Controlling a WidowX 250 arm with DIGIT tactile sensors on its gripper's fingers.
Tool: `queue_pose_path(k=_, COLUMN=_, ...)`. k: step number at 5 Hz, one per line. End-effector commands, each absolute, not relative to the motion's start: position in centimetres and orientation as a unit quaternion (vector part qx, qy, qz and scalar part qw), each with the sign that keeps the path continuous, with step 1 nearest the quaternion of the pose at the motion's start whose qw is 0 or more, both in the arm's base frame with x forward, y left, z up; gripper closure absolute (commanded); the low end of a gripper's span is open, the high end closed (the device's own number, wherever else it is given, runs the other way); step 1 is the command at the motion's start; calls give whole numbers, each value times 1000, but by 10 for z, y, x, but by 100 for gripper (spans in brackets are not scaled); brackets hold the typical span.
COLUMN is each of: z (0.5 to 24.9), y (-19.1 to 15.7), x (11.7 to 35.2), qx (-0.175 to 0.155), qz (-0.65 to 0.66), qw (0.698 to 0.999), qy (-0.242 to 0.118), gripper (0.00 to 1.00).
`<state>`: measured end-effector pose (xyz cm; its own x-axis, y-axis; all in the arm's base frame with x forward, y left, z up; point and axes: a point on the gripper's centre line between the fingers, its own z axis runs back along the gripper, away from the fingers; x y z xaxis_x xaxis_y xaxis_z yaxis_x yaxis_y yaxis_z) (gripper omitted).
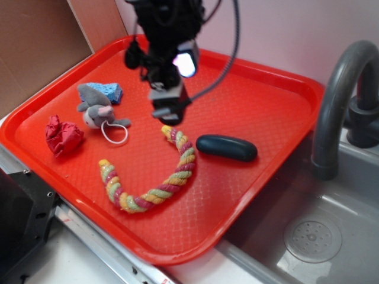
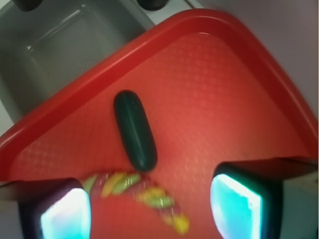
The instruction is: Grab the plastic pickle.
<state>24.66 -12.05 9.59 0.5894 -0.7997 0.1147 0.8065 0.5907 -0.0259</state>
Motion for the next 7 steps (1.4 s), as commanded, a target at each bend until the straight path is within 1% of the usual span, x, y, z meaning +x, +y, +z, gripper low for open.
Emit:
queue_pose_path(k=1, z=70, y=-149, x=254, qx=-14, qz=-495, qw=868, qy=-25, gripper=0)
queue_pose_path(k=2, z=56, y=-156, x=253, qx=-10, qz=-511, qw=859, qy=-9, gripper=0)
queue_pose_path(k=3, z=44, y=-158, x=251, qx=3, qz=-507, qw=862, qy=11, gripper=0)
queue_pose_path(k=4, z=35, y=-158, x=250, qx=19, qz=-521, qw=853, qy=27, gripper=0)
queue_pose_path(k=5, z=29, y=-161, x=250, qx=37, qz=-518, qw=853, qy=42, gripper=0)
queue_pose_path(k=6, z=24, y=-170, x=245, qx=51, qz=-521, qw=850, qy=54, gripper=15)
queue_pose_path(k=7, z=21, y=-174, x=244, qx=59, qz=-521, qw=849, qy=68, gripper=100)
